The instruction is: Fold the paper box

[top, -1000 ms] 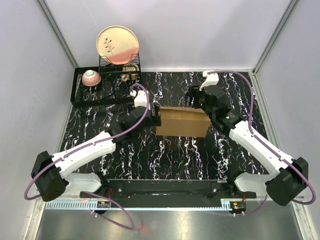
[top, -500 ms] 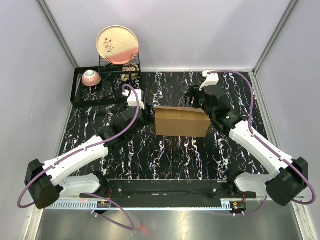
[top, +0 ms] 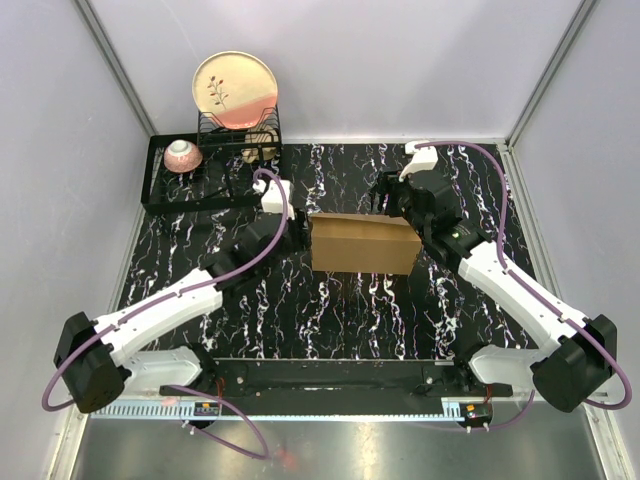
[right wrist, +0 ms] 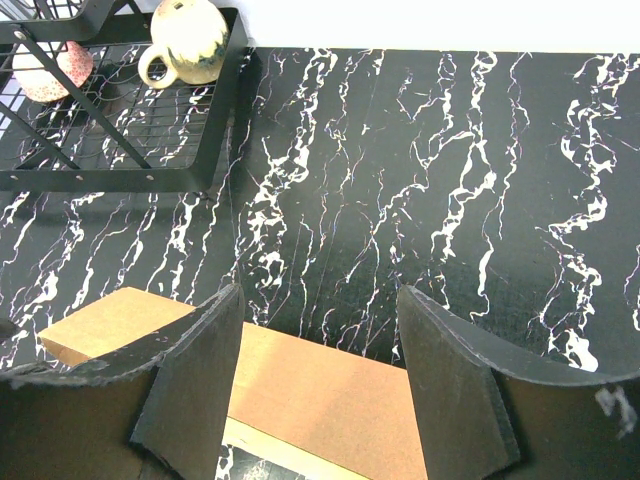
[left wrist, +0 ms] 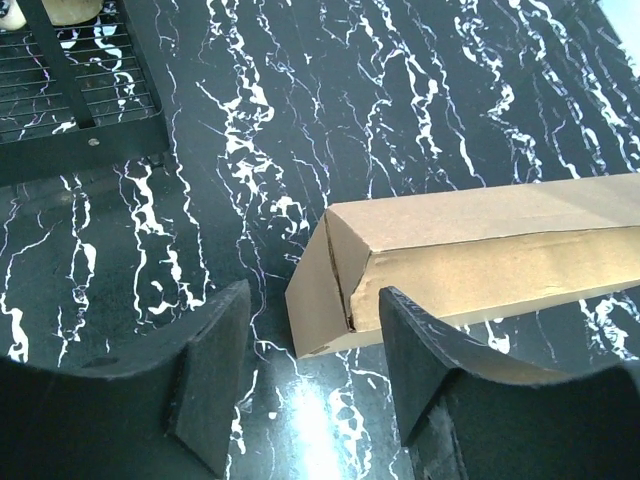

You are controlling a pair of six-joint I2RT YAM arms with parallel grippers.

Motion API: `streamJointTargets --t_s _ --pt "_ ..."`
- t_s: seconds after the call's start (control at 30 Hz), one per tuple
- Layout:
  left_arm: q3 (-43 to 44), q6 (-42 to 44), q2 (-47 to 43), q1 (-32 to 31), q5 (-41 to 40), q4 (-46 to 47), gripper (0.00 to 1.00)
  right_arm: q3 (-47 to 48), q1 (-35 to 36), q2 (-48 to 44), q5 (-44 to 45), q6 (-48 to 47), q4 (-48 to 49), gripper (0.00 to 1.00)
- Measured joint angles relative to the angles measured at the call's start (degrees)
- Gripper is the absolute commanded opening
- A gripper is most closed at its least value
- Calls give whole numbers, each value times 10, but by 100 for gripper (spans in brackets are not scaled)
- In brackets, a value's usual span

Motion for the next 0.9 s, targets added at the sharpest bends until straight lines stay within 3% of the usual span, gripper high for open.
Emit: streamJointTargets --t_s 0.4,0.7,0.9 --pt "0 10 26 9 15 3 50 0 0 0 0 0 0 69" --pt "6 19 47 15 25 18 40 0 0 0 0 0 0 69" --pt "6 20 53 16 34 24 40 0 0 0 0 0 0 68"
